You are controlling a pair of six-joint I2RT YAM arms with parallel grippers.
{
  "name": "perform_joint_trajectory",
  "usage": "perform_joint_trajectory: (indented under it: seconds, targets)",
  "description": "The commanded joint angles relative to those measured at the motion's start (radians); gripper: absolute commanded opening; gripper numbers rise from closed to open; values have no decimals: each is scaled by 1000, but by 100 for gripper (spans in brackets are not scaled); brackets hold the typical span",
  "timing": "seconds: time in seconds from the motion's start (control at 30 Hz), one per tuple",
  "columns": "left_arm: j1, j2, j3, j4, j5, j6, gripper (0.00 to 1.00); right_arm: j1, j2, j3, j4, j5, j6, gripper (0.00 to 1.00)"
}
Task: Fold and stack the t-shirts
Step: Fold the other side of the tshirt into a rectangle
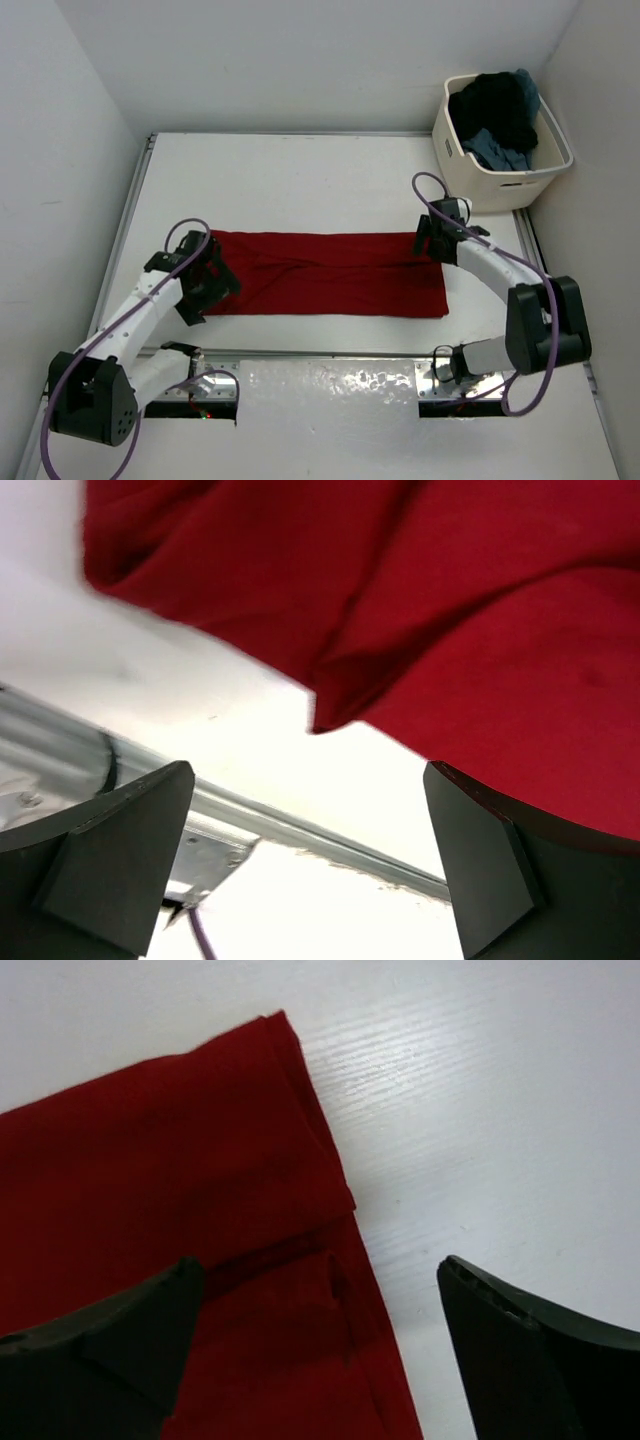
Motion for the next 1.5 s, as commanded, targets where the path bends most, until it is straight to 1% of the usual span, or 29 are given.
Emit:
perform_joint_trajectory:
  seconds: [0.0, 0.03, 0.1, 0.13, 0.2, 0.3, 0.37, 0.4, 0.5, 0.6, 0.67, 0.73, 0.87, 1.03, 1.1, 1.17, 1.2, 1.27, 1.37, 1.4, 1.47]
  targets:
    - [-13, 28, 88, 133, 51, 18, 100, 2, -92, 29, 2, -52, -21, 99]
    - [-11, 54, 107, 219, 70, 26, 100, 3, -104, 30, 16, -91, -27, 99]
    - [-17, 132, 154, 311, 90, 69, 100, 6, -130, 19, 73, -149, -54, 99]
    - [-26, 158, 168, 395, 97, 86, 100, 8, -130, 15, 97, -222, -68, 99]
    - [-37, 227, 212, 477, 107, 129, 100, 17, -117, 13, 134, -287, -97, 99]
    - [-75, 295, 239, 565, 91, 182, 100, 34, -97, -4, 170, -336, -117, 99]
    - [-95, 338, 248, 583, 96, 202, 100, 36, -86, -22, 199, -356, -117, 99]
    - [-117, 390, 258, 603, 103, 207, 100, 37, -83, -27, 203, -370, -117, 99]
    - [-160, 479, 260, 672, 84, 201, 100, 37, -74, -34, 214, -373, -110, 99]
    - [-174, 553, 265, 700, 71, 210, 100, 37, -78, -44, 225, -369, -105, 99]
    - [-175, 592, 272, 701, 87, 213, 100, 39, -80, -42, 211, -369, -108, 99]
    - [-183, 600, 277, 692, 107, 212, 100, 37, -83, -44, 205, -350, -107, 99]
    - [-223, 551, 288, 648, 107, 193, 100, 37, -83, -53, 193, -329, -104, 99]
    - [-286, 544, 275, 638, 238, 196, 100, 37, -69, -56, 184, -309, -97, 99]
    - [-321, 563, 272, 628, 324, 187, 100, 37, -69, -56, 171, -295, -97, 99]
    - [-380, 568, 269, 619, 364, 184, 100, 37, -70, -51, 159, -284, -99, 99]
    - [-398, 567, 274, 588, 402, 189, 100, 37, -77, -53, 161, -284, -99, 99]
    - [-443, 547, 301, 559, 445, 224, 100, 37, -83, -56, 165, -283, -99, 99]
    - [-503, 505, 337, 534, 556, 264, 100, 39, -83, -48, 145, -280, -108, 99]
    - [-513, 499, 349, 510, 562, 273, 100, 37, -83, -48, 144, -274, -108, 99]
    - [-517, 493, 390, 429, 512, 305, 100, 37, -84, -53, 153, -273, -107, 99]
